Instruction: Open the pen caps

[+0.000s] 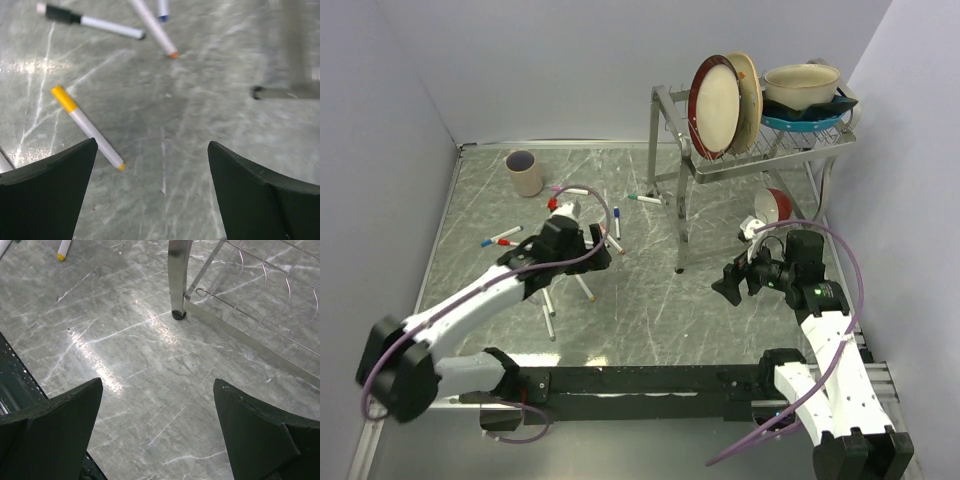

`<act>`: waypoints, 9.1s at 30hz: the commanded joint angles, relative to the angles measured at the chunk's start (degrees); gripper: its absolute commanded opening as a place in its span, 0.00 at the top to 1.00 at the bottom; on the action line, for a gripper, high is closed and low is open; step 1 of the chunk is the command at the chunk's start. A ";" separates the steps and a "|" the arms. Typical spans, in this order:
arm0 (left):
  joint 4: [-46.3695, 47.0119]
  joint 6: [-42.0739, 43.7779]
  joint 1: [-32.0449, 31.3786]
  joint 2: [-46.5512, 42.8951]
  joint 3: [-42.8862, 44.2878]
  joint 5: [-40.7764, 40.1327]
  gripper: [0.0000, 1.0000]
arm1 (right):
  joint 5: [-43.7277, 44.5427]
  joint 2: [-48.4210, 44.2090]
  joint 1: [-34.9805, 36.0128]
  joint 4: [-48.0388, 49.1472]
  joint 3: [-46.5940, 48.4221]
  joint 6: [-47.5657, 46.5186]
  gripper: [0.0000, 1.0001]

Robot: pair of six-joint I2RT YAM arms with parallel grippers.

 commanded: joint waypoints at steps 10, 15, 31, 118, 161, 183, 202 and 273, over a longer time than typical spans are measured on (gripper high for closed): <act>-12.77 -35.49 2.41 29.54 20.49 -17.26 0.42 | 4.62 -1.00 2.94 2.79 1.47 -0.37 0.00; -9.86 -39.11 5.76 33.15 21.01 -12.86 0.46 | 5.23 -1.08 3.47 2.79 1.47 -0.28 0.00; -23.93 -39.56 6.46 45.02 35.25 -14.79 0.52 | 6.38 -1.00 3.56 3.14 1.47 0.25 0.00; 84.00 -20.22 -7.42 -15.18 -35.23 9.11 0.99 | 3.57 41.63 41.09 14.39 34.61 35.93 0.82; 60.36 -15.03 -7.25 -22.83 -26.62 7.00 0.56 | -7.86 42.42 41.18 6.92 32.50 20.20 1.00; 64.40 -18.99 -7.34 -21.42 -29.34 7.09 0.99 | -5.22 46.89 41.97 2.09 43.03 18.88 0.44; 55.78 -23.73 16.04 -23.45 -23.10 7.26 0.99 | 2.42 39.44 45.48 6.31 25.55 19.41 1.00; 2.81 0.87 8.94 12.41 4.82 7.72 0.97 | 28.53 21.24 37.66 2.79 5.43 -7.75 0.43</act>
